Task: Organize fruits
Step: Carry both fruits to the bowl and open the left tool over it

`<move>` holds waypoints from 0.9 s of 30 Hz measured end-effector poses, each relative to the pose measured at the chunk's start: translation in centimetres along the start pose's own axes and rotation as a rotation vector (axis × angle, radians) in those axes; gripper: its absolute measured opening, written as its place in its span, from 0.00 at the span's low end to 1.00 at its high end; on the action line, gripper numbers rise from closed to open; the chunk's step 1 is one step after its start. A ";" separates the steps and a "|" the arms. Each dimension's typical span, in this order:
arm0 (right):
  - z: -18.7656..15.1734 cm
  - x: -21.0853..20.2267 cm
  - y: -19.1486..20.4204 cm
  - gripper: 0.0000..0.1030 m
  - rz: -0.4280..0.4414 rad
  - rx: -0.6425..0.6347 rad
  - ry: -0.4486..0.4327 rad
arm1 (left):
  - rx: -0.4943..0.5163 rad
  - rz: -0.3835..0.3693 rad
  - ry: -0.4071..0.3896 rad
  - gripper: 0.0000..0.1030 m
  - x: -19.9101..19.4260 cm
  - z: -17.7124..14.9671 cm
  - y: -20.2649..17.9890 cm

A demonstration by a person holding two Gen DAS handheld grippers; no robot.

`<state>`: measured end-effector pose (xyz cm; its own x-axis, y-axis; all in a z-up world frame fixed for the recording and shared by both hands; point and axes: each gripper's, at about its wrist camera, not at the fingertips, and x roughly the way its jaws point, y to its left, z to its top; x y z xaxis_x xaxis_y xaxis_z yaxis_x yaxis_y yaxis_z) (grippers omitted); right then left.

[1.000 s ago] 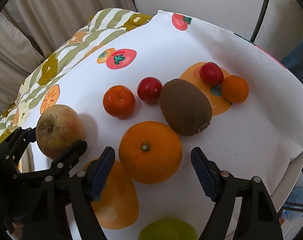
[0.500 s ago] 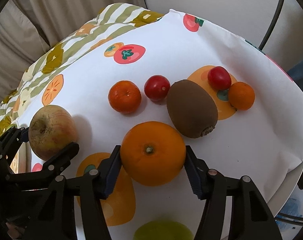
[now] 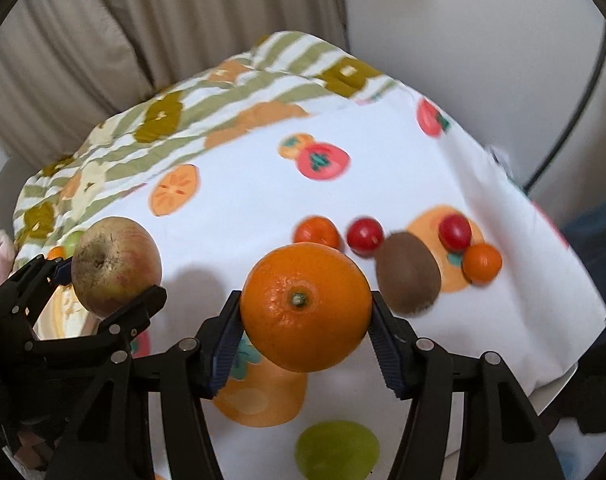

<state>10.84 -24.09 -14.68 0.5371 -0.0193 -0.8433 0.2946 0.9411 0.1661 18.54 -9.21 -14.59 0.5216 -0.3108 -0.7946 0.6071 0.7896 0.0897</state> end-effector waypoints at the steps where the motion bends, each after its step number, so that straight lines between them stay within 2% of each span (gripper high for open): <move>1: 0.3 -0.4 0.5 0.54 0.013 -0.021 -0.007 | -0.020 0.015 -0.008 0.77 -0.7 -0.1 0.6; 6: 1.7 -1.6 3.1 0.54 0.082 -0.099 -0.027 | -0.126 0.084 -0.033 0.77 -4.0 -0.8 3.6; 15: 2.8 -1.7 10.7 0.54 0.248 -0.239 -0.011 | -0.305 0.232 -0.056 0.77 -9.6 -4.0 10.6; 22: 2.5 -0.4 16.2 0.54 0.321 -0.314 0.017 | -0.372 0.307 -0.033 0.77 -10.9 -7.0 15.5; 27: 2.1 1.4 19.7 0.54 0.344 -0.338 0.046 | -0.410 0.317 0.001 0.77 -10.0 -9.5 18.5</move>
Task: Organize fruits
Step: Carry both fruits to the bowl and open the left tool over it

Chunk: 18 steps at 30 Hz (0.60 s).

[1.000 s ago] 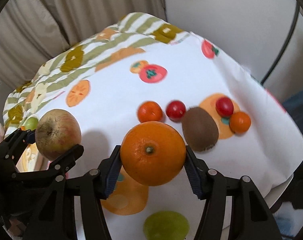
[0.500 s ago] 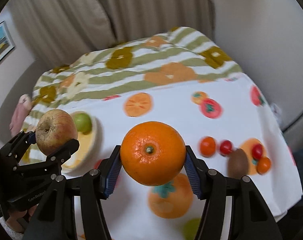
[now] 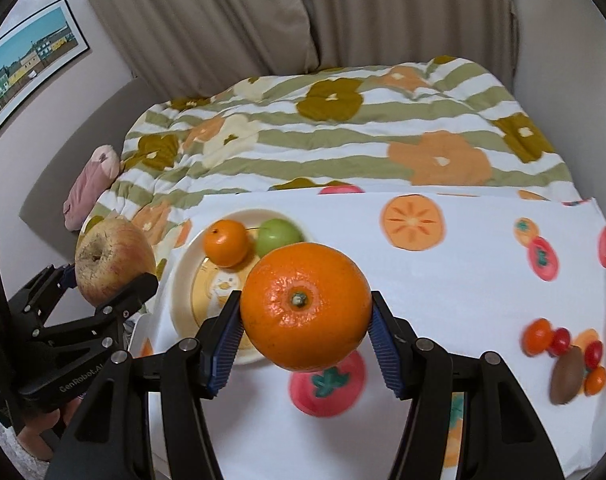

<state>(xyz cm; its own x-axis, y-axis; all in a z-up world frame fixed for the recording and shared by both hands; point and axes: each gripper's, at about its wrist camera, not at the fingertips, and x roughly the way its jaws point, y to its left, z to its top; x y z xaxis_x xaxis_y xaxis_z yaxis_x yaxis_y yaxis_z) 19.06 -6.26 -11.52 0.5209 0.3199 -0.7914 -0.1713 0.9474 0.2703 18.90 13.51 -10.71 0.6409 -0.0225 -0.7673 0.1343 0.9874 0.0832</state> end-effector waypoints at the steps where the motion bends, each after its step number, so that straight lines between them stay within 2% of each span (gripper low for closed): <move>1: 0.1 0.5 0.3 0.54 0.003 0.000 0.006 | -0.002 0.000 0.015 0.77 0.8 -0.3 0.8; 9: 0.4 4.4 2.1 0.54 -0.006 0.005 0.055 | 0.020 -0.044 0.084 0.77 5.9 -1.2 2.4; 18: 0.0 6.2 1.7 0.54 -0.041 0.049 0.082 | 0.095 -0.085 0.110 0.77 8.9 -1.0 0.7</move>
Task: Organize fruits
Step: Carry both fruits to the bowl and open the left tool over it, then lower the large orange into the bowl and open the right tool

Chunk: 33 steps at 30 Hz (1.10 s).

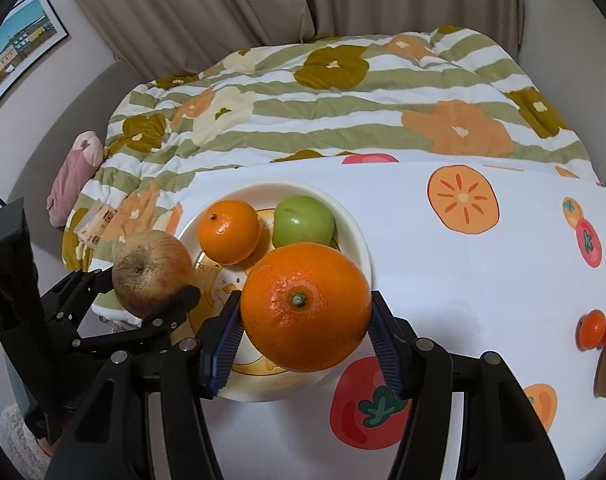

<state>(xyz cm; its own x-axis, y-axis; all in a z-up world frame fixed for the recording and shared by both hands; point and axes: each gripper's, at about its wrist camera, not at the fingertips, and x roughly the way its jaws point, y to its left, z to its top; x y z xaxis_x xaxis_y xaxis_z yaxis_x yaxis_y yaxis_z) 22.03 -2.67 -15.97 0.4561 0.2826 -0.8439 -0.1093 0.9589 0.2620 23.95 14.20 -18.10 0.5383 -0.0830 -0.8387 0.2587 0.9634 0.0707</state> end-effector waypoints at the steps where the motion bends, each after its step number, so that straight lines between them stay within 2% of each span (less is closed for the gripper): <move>1: 0.0 0.1 0.0 0.54 -0.003 0.003 0.001 | 0.005 -0.004 0.005 0.77 0.3 -0.1 -0.2; 13: -0.2 0.5 -0.6 0.54 -0.025 0.023 0.007 | 0.036 -0.014 0.026 0.77 1.1 -1.0 -0.6; 16: -0.2 0.4 -0.7 0.54 -0.026 0.019 0.006 | 0.051 -0.017 -0.010 0.90 0.1 -0.8 -0.8; 17: -0.1 0.3 -0.7 0.54 -0.026 0.018 0.004 | 0.054 -0.016 -0.033 0.99 -0.6 -0.6 -0.9; 18: -0.1 0.3 -0.7 0.54 -0.026 0.017 0.003 | 0.056 -0.014 -0.043 1.00 -0.9 -0.5 -0.9; 25: 0.4 -0.1 -0.2 0.54 -0.017 -0.017 0.002 | 0.042 -0.002 -0.067 1.00 -2.7 -0.5 -0.2; 33: 0.5 1.1 1.1 0.54 0.003 -0.113 0.032 | 0.015 0.030 -0.038 1.00 -3.6 -1.9 0.8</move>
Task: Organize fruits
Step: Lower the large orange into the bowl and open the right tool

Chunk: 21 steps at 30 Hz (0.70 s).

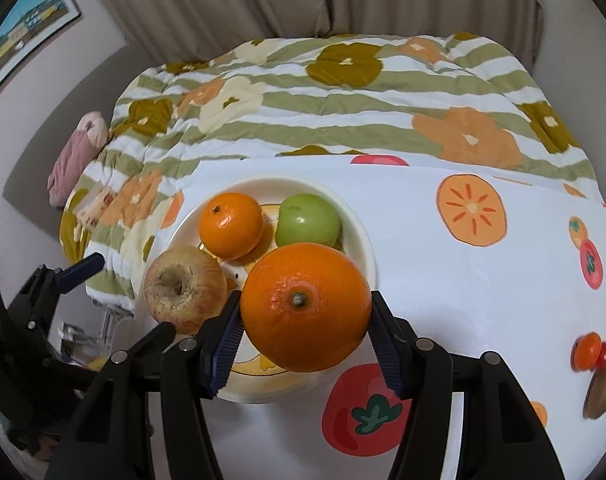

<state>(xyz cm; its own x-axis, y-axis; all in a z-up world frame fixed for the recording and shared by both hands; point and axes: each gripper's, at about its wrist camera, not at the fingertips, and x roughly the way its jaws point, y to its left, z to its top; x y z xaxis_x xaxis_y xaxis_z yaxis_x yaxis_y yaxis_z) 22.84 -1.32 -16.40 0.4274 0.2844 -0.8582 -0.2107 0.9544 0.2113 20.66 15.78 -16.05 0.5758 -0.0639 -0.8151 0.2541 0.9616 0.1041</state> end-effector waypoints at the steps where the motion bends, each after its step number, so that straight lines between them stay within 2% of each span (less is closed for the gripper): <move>1: -0.1 0.5 0.3 0.54 0.006 -0.027 0.007 | 0.000 0.002 0.004 1.00 0.0 -0.2 0.0; 4: -0.3 2.0 0.9 0.54 0.017 -0.085 0.021 | -0.008 -0.001 0.011 1.00 -0.1 -0.6 0.1; 8: -0.5 3.5 0.9 0.54 0.020 -0.102 0.036 | -0.008 -0.005 0.020 1.00 0.0 -1.0 0.2; 21: -0.6 4.7 1.2 0.54 0.001 -0.137 0.013 | -0.004 -0.030 0.023 1.00 0.9 -0.5 1.3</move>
<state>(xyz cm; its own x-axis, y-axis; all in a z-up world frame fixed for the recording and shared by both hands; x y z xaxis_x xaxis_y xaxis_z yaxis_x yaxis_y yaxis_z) 24.12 1.08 -20.46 0.4161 0.2830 -0.8641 -0.3294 0.9327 0.1468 21.08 17.09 -16.95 0.5499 -0.0869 -0.8307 0.2676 0.9605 0.0767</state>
